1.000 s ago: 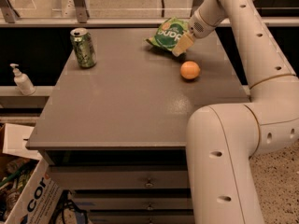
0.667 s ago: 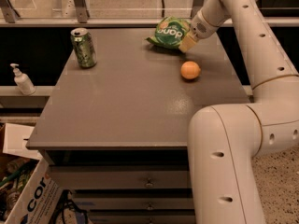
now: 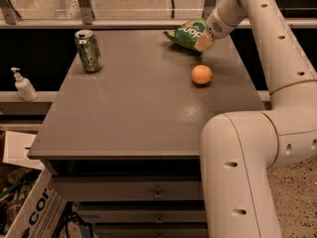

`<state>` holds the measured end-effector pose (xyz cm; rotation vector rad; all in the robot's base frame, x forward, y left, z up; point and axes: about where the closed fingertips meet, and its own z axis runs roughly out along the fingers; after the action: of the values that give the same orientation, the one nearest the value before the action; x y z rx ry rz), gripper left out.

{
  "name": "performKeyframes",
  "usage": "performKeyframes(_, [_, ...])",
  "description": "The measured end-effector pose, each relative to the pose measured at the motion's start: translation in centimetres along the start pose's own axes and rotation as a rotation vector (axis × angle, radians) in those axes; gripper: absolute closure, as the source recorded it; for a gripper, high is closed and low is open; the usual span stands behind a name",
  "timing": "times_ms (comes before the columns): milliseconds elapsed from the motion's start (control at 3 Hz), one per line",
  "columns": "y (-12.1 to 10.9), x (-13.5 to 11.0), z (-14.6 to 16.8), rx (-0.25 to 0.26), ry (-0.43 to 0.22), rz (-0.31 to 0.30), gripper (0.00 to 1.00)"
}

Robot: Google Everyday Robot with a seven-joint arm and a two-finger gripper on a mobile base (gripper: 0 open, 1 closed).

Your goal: Pick green rice chip bag

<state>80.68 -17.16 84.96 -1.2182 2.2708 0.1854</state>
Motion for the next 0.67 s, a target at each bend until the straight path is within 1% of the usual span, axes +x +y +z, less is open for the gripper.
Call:
performKeyframes(333, [-0.21, -0.61, -0.65, 0.009, -0.030, -0.032, 1.00])
performKeyframes(667, [-0.32, -1.37, -1.44, 0.015, -0.069, -0.043, 1.00])
